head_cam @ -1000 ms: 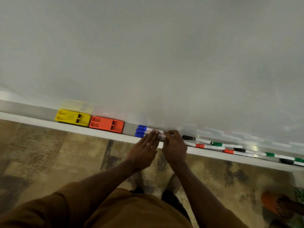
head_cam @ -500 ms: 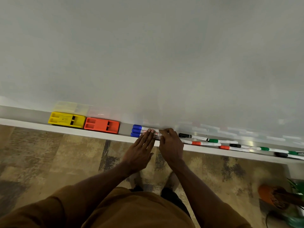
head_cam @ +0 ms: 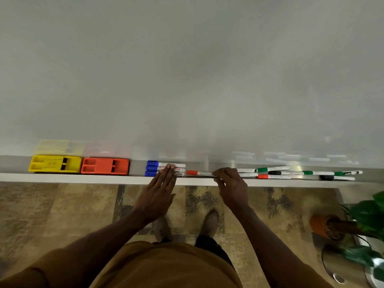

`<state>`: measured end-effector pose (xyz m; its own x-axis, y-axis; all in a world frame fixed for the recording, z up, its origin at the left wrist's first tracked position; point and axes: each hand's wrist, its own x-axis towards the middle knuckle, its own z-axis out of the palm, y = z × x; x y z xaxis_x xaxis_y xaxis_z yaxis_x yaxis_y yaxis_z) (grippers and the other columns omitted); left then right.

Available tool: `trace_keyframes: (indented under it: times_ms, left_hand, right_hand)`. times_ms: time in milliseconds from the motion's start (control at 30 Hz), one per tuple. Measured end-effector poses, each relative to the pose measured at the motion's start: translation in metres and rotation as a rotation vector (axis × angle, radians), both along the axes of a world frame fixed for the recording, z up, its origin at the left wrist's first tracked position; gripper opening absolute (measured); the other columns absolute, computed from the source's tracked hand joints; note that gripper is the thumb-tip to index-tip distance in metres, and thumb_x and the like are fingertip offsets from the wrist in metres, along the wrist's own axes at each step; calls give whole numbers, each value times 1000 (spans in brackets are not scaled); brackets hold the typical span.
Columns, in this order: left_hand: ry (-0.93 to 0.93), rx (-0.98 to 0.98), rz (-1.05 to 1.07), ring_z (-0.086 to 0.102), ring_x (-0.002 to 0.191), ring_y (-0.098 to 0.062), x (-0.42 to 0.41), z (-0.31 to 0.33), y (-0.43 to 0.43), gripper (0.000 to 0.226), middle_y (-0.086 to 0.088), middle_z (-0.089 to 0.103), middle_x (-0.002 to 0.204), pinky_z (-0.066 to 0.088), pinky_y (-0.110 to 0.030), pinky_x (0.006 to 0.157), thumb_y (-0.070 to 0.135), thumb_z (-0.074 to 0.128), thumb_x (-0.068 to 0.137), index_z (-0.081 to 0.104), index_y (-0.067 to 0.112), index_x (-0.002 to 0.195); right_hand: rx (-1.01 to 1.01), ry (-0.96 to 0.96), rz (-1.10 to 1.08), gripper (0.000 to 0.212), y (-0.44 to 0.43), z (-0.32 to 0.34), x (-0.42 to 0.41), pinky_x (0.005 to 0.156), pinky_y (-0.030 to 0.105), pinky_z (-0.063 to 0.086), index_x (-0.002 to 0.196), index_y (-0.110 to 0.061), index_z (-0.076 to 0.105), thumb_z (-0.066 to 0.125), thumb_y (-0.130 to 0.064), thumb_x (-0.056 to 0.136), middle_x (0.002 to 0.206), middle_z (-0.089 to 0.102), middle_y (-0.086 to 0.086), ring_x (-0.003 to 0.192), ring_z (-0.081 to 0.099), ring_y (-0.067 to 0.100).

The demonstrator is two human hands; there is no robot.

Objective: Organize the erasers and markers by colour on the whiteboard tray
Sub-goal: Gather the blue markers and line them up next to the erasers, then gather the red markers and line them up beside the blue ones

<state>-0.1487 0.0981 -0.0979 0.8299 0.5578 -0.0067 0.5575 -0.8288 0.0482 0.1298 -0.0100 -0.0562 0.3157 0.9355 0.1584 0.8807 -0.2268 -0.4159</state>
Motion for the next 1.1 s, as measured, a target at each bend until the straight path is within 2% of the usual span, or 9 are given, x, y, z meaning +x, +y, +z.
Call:
trace_keyframes:
  times_ms: [200, 333, 467, 600, 667, 767, 900, 1000, 1100]
  left_hand:
    - [-36, 21, -9, 24, 158, -37, 2, 6, -1, 74, -25, 24, 169, 28, -50, 127, 43, 37, 102, 21, 0, 160]
    - [-40, 33, 2, 22, 159, -37, 2, 6, -1, 74, -24, 22, 170, 6, -43, 131, 43, 38, 102, 25, -1, 160]
    - [-8, 73, -37, 16, 160, -40, 4, 12, -6, 72, -28, 18, 170, 20, -53, 129, 40, 40, 102, 32, -5, 157]
    - [-10, 91, -33, 22, 158, -43, 22, 23, -19, 68, -30, 25, 167, 9, -50, 129, 42, 41, 100, 49, -5, 147]
    - [-15, 73, -61, 25, 157, -42, 43, 23, -27, 66, -28, 29, 165, 13, -50, 128, 45, 33, 104, 54, -3, 144]
    - [-12, 5, -88, 13, 160, -38, 82, 22, -38, 76, -25, 24, 169, 17, -50, 127, 52, 34, 100, 42, -1, 154]
    - [37, -74, -107, 4, 162, -37, 122, 23, -54, 93, -24, 12, 173, 23, -52, 128, 58, 48, 96, 22, -2, 162]
    - [59, -78, -100, 5, 162, -37, 133, 21, -63, 102, -24, 10, 173, 15, -52, 128, 59, 62, 93, 19, -3, 163]
    - [72, -58, -75, 10, 162, -37, 131, 18, -63, 101, -24, 13, 172, 12, -52, 128, 61, 61, 93, 22, -2, 162]
  right_hand:
    - [-79, -58, 65, 28, 4, -1, 3, 50, 36, 53, 118, -25, 72, 73, -17, 91, 108, 64, -6, 97, 59, 16]
    - [-106, -64, 51, 25, 2, -2, 15, 51, 36, 54, 112, -24, 72, 73, -13, 90, 107, 62, -6, 96, 58, 14]
    - [-129, -67, 68, 23, -2, -2, 36, 52, 36, 53, 109, -26, 71, 71, -13, 90, 107, 63, -7, 96, 59, 14]
    - [-119, -71, 106, 30, -10, 2, 54, 57, 37, 56, 113, -25, 74, 74, -10, 88, 109, 66, -8, 100, 58, 14]
    - [-99, -59, 121, 35, -16, 5, 59, 61, 35, 57, 115, -23, 74, 76, -6, 85, 111, 69, -7, 100, 59, 14]
    - [-33, -18, 99, 35, -28, 10, 68, 69, 28, 56, 117, -19, 74, 76, -3, 85, 116, 72, -2, 100, 64, 17]
    - [-13, -29, -71, 25, -56, 12, 107, 65, 32, 57, 113, -15, 72, 72, -7, 89, 113, 68, 4, 100, 62, 21]
    - [-69, -98, -168, 31, -86, 10, 150, 63, 38, 56, 113, -16, 71, 76, -6, 85, 113, 67, 4, 104, 58, 25]
    - [-133, -158, -168, 36, -106, 10, 185, 62, 37, 55, 115, -18, 71, 79, -7, 83, 110, 66, 5, 101, 55, 26]
